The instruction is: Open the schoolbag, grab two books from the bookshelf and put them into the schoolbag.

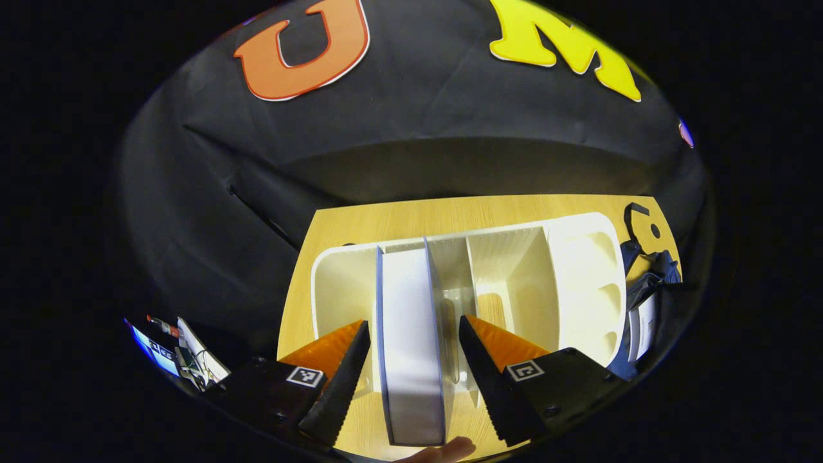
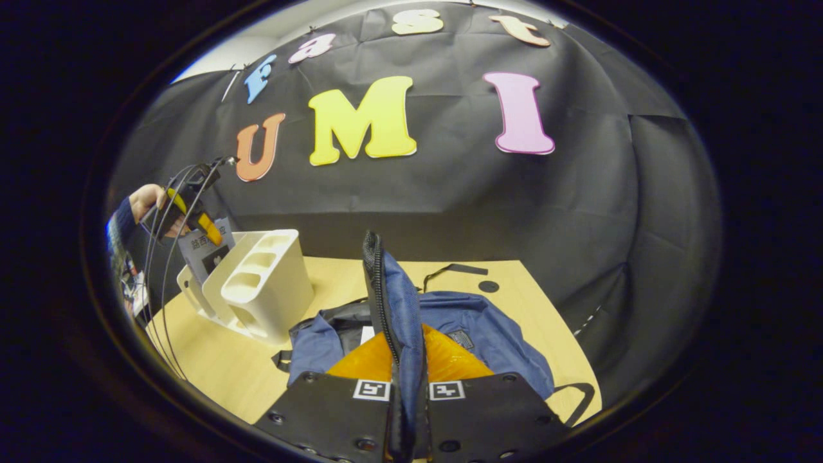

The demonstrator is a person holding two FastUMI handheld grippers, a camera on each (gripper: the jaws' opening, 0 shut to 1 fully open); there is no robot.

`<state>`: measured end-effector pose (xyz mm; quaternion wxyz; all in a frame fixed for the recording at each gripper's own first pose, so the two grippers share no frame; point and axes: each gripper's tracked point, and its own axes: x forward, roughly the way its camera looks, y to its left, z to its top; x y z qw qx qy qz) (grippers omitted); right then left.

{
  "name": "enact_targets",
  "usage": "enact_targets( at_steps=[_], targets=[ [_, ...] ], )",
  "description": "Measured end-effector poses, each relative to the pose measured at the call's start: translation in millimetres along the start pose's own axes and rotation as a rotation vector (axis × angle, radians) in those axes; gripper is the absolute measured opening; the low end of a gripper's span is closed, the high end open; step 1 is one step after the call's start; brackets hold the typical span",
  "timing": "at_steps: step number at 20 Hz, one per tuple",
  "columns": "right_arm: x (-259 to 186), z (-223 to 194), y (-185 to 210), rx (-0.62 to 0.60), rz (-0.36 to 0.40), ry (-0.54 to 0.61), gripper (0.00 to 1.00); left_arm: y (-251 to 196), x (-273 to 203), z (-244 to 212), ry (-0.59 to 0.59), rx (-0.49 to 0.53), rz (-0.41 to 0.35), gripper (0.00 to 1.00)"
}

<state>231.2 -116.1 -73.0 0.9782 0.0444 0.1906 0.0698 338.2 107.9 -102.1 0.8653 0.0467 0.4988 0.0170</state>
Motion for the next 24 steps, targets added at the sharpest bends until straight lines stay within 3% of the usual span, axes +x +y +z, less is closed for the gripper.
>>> enact_targets(
  at_steps=[1, 2, 3, 5, 9, 18, 24],
  targets=[
    [0.0, -0.1, 0.6, -0.004, 0.003, 0.0, 0.1, -3.8, 4.8, -1.7, 0.02, -0.001, -0.015, 0.8],
    [-0.4, 0.4, 1.0, -0.007, 0.006, -0.007, 0.07, -6.4, 7.0, -8.0, 0.059, -0.001, -0.03, 0.82],
    [-0.3, 0.1, 0.2, -0.006, 0.005, -0.009, 0.07, -8.5, 8.6, -12.5, 0.077, -0.005, -0.041, 0.77],
    [-0.1, -1.3, 0.0, 0.003, 0.01, -0.009, 0.07, -9.3, 10.1, -11.4, 0.073, -0.005, -0.054, 0.6],
    [1.6, -2.6, -2.6, 0.013, 0.009, -0.005, 0.07, -25.3, 2.9, -15.5, 0.068, -0.012, -0.11, 0.49],
    [2.0, -5.2, 4.8, -0.017, 0.003, -0.006, 0.07, -26.9, -49.1, -28.2, -0.047, 0.015, -0.153, 0.45],
    [1.7, -6.4, 7.7, -0.013, -0.002, -0.01, 0.07, -19.7, -95.6, -62.7, -0.146, 0.007, -0.175, 0.45]
  ],
)
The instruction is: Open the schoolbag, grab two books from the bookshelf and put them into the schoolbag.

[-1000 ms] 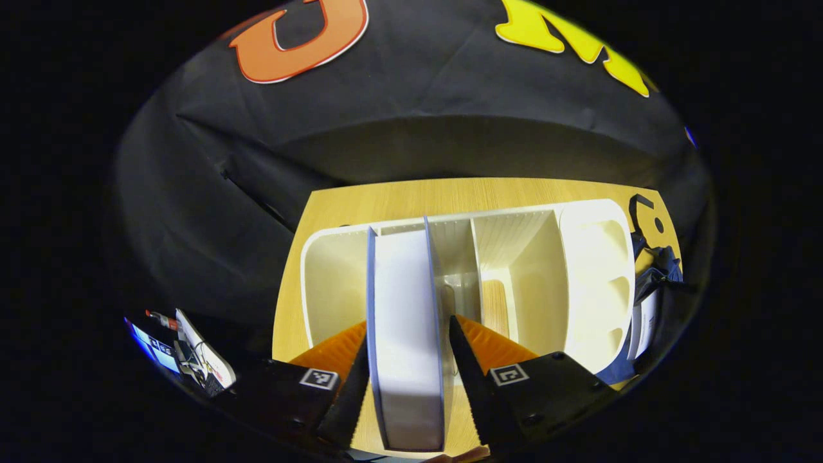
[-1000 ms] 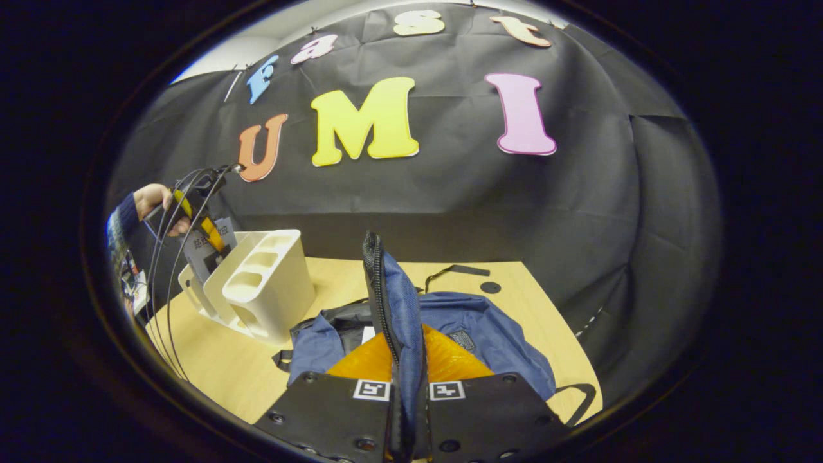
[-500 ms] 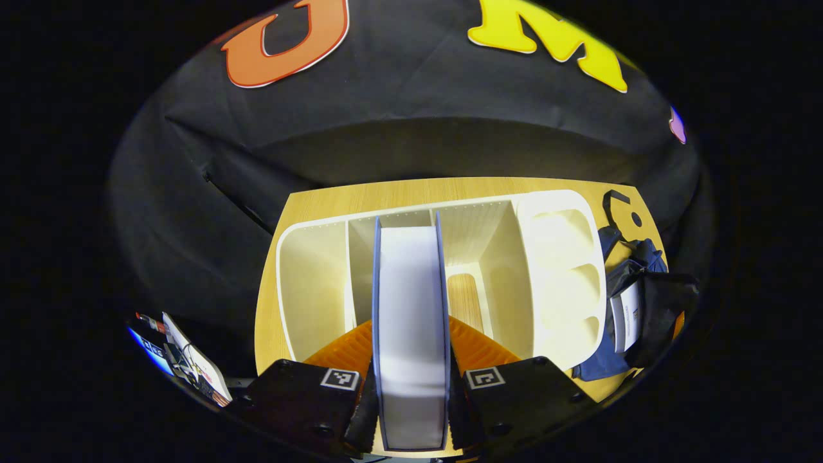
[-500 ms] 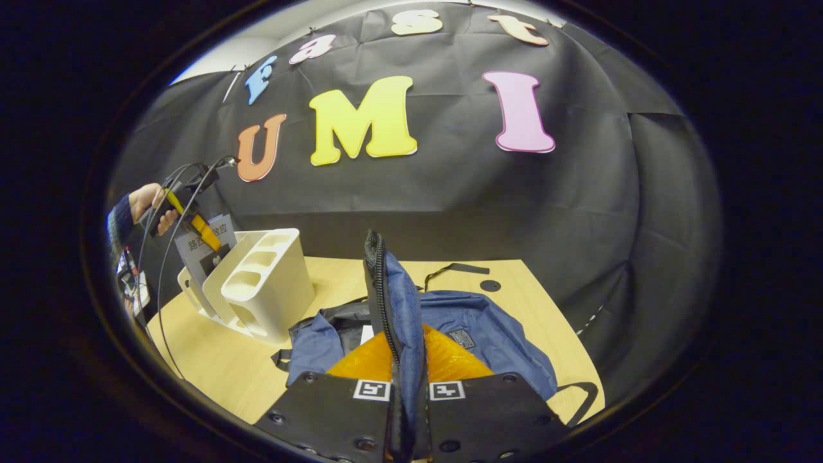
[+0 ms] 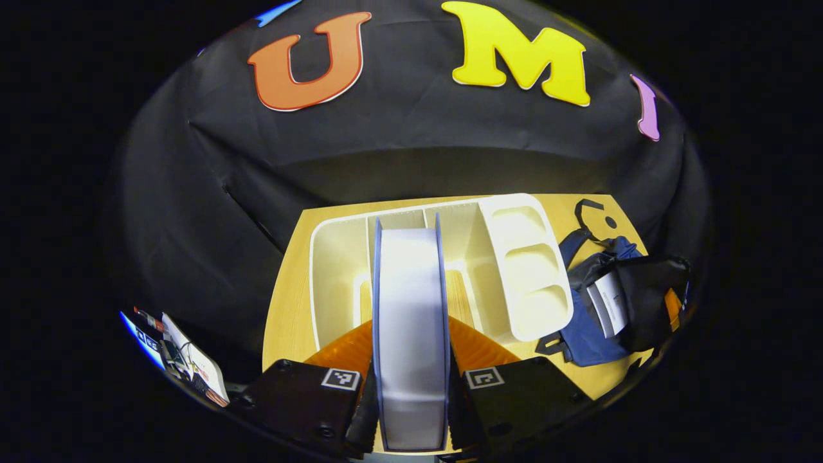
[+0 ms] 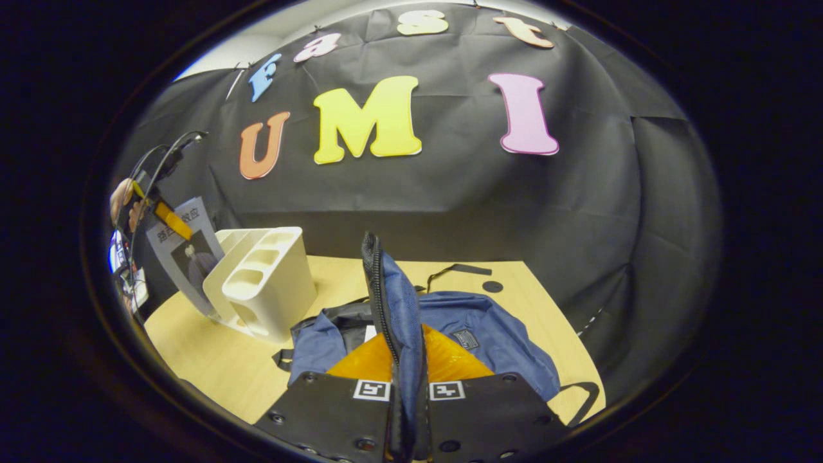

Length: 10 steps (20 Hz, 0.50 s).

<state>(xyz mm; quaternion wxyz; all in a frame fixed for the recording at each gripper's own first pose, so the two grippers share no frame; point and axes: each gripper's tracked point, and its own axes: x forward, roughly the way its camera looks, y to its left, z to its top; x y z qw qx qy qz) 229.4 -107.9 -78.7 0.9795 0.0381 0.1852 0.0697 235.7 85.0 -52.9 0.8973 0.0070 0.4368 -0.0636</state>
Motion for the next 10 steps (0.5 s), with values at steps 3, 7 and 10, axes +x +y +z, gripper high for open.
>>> enact_targets(
  at_steps=[3, 7, 10],
  targets=[
    [-0.7, -1.0, -0.5, -0.002, -0.005, -0.005, 0.07, 3.8, -20.3, -26.4, -0.021, -0.053, -0.016, 0.45],
    [1.2, -1.4, 2.9, -0.002, -0.008, 0.001, 0.07, 6.5, -44.2, -58.3, -0.074, -0.129, -0.053, 0.45],
    [0.8, -1.6, 6.2, -0.011, -0.01, -0.001, 0.07, 5.3, -56.5, -83.5, -0.084, -0.217, -0.094, 0.45]
  ],
)
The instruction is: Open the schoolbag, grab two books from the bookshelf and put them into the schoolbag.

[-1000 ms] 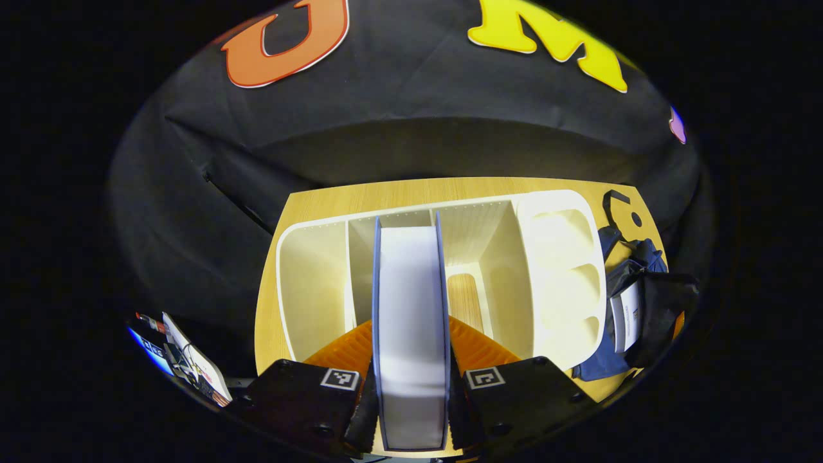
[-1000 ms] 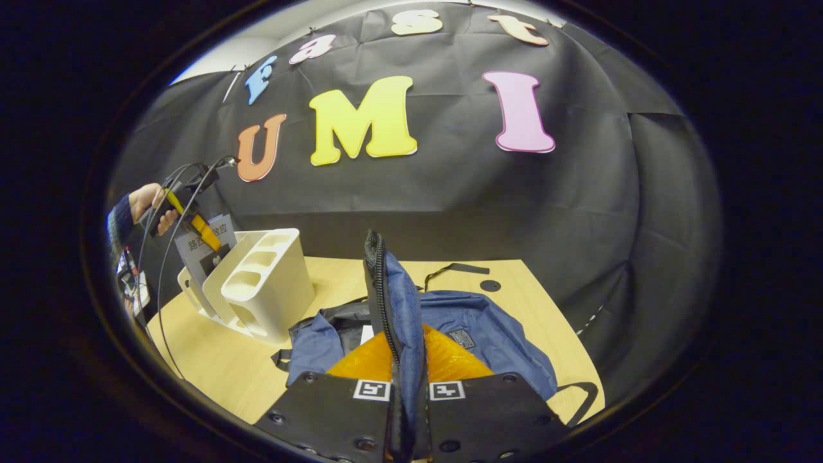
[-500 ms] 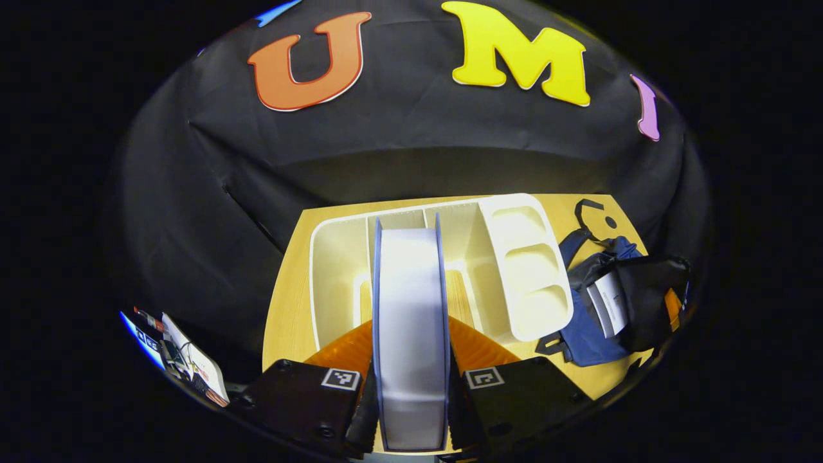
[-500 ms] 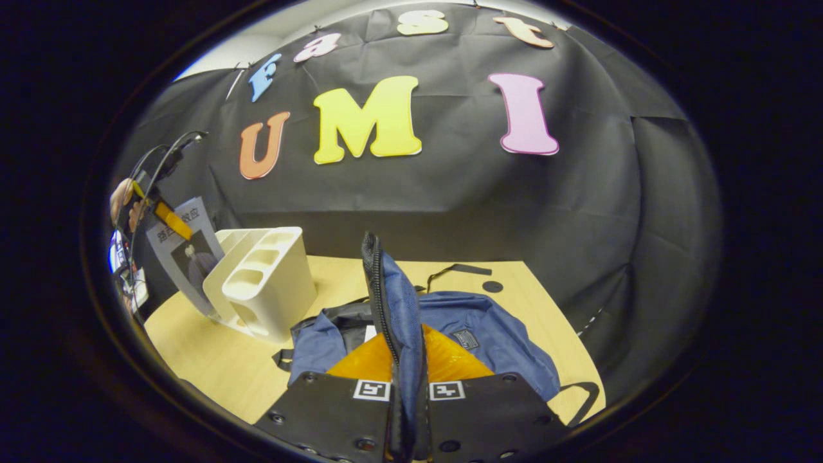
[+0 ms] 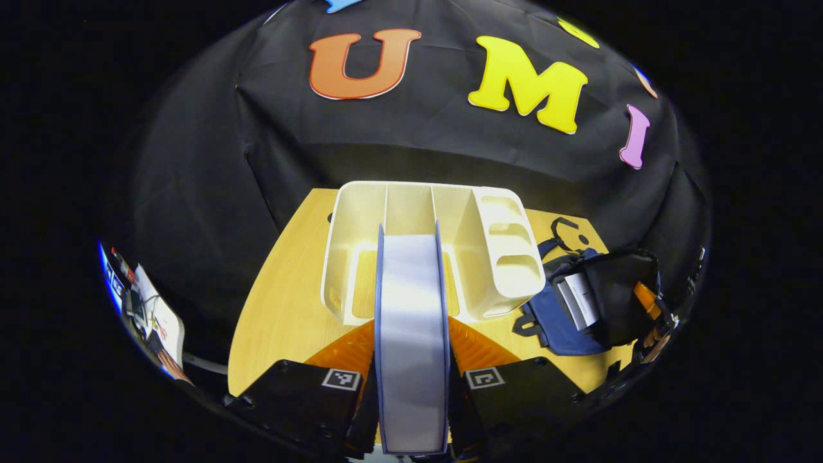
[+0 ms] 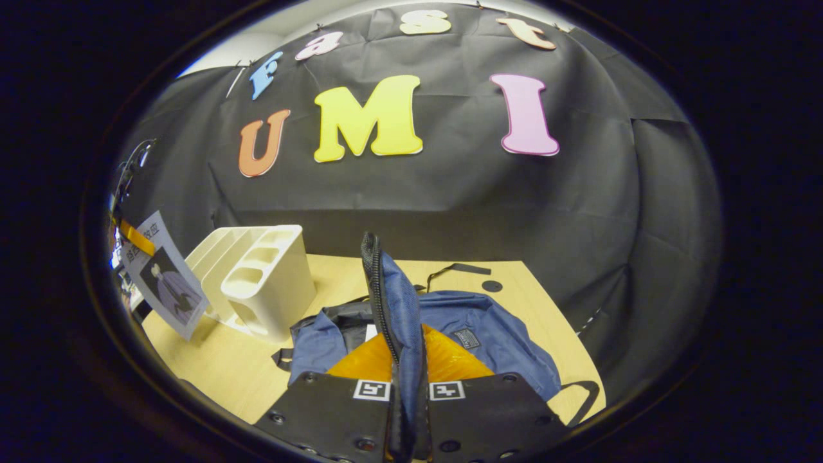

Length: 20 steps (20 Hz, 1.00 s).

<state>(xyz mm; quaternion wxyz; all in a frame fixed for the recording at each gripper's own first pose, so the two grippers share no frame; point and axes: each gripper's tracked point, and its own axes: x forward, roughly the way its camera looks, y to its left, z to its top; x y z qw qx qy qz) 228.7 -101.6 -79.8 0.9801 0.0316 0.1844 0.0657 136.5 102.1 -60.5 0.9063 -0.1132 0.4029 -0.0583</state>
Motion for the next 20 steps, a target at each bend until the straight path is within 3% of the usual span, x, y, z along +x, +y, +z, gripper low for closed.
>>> enact_targets(
  at_steps=[7, 14, 20],
  targets=[
    [2.4, 0.7, 3.0, -0.005, -0.014, 0.009, 0.07, -21.6, -9.4, -51.6, 0.017, -0.235, -0.139, 0.45],
    [2.8, 3.4, 5.3, -0.026, -0.025, 0.015, 0.07, -82.5, 6.5, -70.6, 0.043, -0.344, -0.323, 0.44],
    [-2.2, 13.8, 1.5, -0.03, -0.027, 0.002, 0.07, -145.1, 22.6, -57.9, 0.029, -0.44, -0.491, 0.45]
  ],
)
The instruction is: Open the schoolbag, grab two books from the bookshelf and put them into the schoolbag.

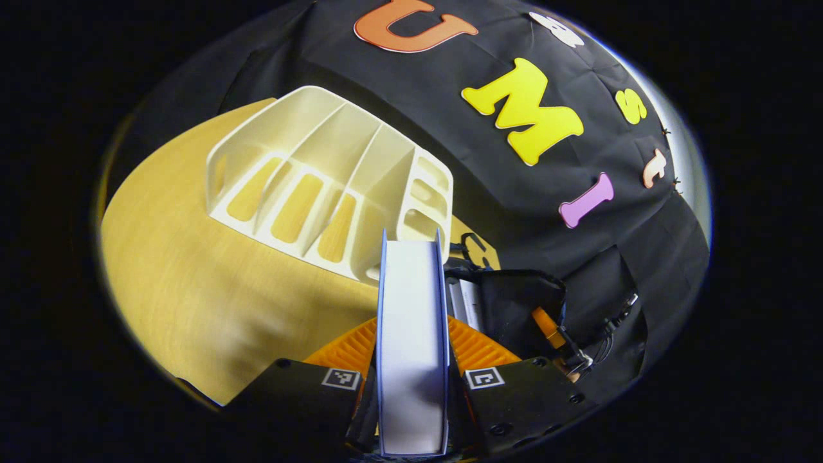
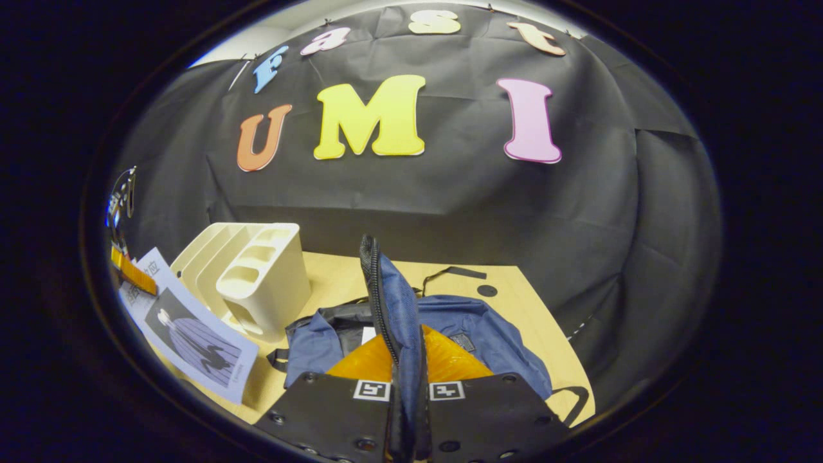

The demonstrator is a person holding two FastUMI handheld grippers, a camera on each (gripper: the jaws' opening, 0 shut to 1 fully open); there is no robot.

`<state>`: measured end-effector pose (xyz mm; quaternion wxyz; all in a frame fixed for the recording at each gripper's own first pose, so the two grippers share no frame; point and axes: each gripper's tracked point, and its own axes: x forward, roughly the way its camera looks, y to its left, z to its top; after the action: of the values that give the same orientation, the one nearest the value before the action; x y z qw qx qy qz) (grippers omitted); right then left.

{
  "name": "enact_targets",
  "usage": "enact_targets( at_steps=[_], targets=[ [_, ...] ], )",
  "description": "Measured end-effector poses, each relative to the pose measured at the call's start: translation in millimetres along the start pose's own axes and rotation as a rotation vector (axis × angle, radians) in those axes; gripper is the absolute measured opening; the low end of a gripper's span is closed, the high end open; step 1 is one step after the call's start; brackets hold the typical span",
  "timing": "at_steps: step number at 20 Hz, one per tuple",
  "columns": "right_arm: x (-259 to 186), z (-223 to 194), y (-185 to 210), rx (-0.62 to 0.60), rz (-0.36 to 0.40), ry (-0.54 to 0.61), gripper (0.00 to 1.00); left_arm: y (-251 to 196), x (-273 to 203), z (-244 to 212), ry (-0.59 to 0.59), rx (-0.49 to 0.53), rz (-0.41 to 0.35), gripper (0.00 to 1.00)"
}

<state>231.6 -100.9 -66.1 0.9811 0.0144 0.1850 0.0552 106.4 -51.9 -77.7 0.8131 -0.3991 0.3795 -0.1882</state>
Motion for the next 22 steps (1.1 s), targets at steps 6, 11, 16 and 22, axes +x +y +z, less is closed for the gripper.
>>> enact_targets(
  at_steps=[6, 11, 16, 22],
  targets=[
    [-6.8, 21.4, -8.3, 0.011, 0.002, -0.042, 0.07, -50.7, 56.5, 6.6, -0.01, -0.088, -0.135, 0.45],
    [-9.3, 36.6, -17.0, -0.009, -0.005, -0.084, 0.07, -82.3, 114.5, 1.8, -0.004, -0.142, -0.193, 0.45],
    [-10.5, 47.7, -16.4, -0.029, 0.005, -0.098, 0.07, -86.5, 170.5, -3.4, -0.044, -0.149, -0.144, 0.45],
    [-8.8, 54.2, -12.6, -0.034, 0.023, -0.116, 0.07, -98.4, 191.2, -19.5, -0.127, 0.022, -0.071, 0.45]
  ],
)
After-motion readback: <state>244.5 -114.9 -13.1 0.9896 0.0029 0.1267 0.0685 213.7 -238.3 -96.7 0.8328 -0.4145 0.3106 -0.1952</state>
